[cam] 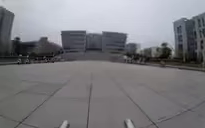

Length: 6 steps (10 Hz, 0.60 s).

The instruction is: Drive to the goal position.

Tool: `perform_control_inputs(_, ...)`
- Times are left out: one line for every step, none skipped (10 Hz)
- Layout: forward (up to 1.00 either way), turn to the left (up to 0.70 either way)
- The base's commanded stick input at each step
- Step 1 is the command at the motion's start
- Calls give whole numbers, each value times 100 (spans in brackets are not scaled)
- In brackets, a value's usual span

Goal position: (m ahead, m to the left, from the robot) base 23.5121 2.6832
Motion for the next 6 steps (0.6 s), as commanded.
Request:
perform_control_inputs(100, 0)
perform_control_inputs(100, 0)
perform_control_inputs(100, 0)
perform_control_inputs(100, 0)
perform_control_inputs(100, -14)
perform_control_inputs(100, -34)
